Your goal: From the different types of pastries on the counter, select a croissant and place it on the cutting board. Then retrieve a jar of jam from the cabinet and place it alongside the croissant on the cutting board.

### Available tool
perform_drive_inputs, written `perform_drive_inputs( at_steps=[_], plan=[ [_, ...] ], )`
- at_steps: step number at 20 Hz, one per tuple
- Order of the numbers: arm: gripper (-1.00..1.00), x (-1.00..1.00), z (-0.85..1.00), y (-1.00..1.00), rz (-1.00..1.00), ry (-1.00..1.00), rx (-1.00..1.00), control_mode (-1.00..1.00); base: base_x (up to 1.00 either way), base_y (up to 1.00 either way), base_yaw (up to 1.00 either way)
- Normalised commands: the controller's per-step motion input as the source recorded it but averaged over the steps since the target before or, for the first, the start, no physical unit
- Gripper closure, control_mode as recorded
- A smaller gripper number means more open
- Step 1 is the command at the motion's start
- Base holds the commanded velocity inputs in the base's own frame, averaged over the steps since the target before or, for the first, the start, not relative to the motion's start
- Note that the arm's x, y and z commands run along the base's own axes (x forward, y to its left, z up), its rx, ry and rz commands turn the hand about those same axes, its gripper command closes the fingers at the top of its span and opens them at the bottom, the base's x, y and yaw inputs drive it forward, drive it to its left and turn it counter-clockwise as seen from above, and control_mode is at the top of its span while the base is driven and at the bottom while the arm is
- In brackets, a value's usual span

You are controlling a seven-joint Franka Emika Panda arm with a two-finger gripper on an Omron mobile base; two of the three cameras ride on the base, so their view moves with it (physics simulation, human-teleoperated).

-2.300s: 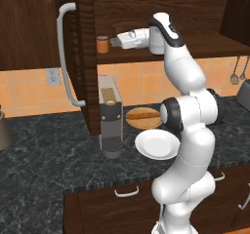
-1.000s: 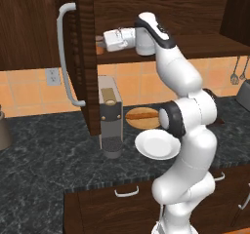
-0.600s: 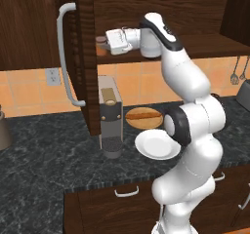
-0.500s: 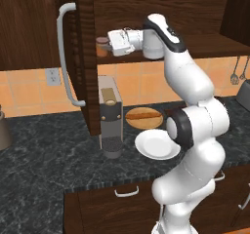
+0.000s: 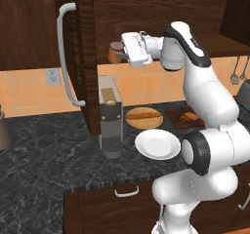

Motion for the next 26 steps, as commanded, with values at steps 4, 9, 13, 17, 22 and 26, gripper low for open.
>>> perform_drive_inputs(
  at_steps=[4,9,13,17,22,26],
  plan=[
    [1.0,-0.89,0.0,-0.3,0.0,-0.1,0.14,-1.0,0.0,0.0,0.0],
    [1.0,-0.67,-0.08,-0.61,0.13,-0.21,-0.02,-1.0,0.0,0.0,0.0],
    [1.0,-0.59,-0.16,-0.88,0.2,-0.17,0.0,-1.0,0.0,0.0,0.0],
    [1.0,-0.23,-0.27,-0.78,0.21,-0.06,0.0,-1.0,0.0,0.0,0.0],
    [1.0,-0.06,-0.47,-0.52,0.08,-0.01,-0.01,-1.0,0.0,0.0,0.0],
    [1.0,0.0,-0.58,-0.36,0.0,-0.01,-0.07,-1.0,0.0,0.0,0.0]
  ],
)
